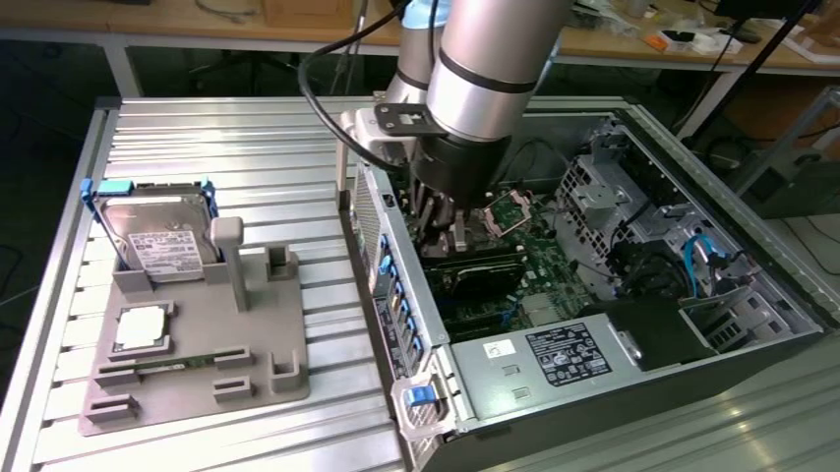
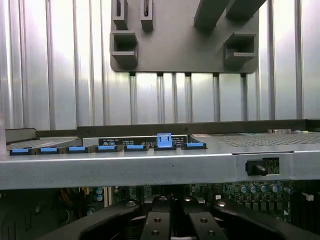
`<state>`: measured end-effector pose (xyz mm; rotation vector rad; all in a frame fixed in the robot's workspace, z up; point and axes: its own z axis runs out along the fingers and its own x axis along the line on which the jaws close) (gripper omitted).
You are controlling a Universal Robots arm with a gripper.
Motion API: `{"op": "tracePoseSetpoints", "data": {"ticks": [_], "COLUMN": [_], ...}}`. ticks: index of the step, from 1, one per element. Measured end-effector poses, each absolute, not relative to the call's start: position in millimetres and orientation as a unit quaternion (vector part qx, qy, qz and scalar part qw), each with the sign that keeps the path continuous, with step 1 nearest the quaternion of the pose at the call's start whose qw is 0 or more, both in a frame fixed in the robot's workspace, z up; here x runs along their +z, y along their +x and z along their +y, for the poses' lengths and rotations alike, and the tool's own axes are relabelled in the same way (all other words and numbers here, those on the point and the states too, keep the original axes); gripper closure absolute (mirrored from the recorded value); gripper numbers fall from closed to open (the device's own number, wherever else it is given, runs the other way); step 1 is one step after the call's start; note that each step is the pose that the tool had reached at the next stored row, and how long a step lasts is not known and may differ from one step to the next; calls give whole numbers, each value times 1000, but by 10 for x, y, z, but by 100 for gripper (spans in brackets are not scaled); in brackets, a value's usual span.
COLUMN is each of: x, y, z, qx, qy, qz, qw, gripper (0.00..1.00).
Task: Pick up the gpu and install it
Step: 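Press down on the gpu until it lock into place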
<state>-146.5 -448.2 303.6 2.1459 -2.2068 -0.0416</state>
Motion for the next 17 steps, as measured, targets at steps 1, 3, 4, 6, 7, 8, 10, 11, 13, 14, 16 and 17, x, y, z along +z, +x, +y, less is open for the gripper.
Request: {"op": "tracePoseSetpoints", "data": {"ticks": [1,3,4,6,7,8,10,11,13,14,16,17], "x": [3035,3035,3035,3034,3034,3035,3044,3051,3095,3112,3124,3124], "y": [-1476,-1486,-1493,-1507,-1508,-1509,-1510,-1510,-1513,-1514,-1515,-1518], "z": [-4482,-4485,-4488,-4497,-4500,-4502,-4504,-4505,-4505,-4504,-4504,-4504], "qx": [-14,-14,-14,-14,-14,-14,-14,-14,-14,-14,-14,-14], "qy": [697,697,697,697,697,697,697,697,697,697,697,697], "qz": [-716,-716,-716,-716,-716,-716,-717,-716,-717,-717,-717,-717], "qw": [32,32,32,32,32,32,32,32,32,32,32,32], "gripper": [89,89,89,89,89,89,89,89,89,89,89,89]}}
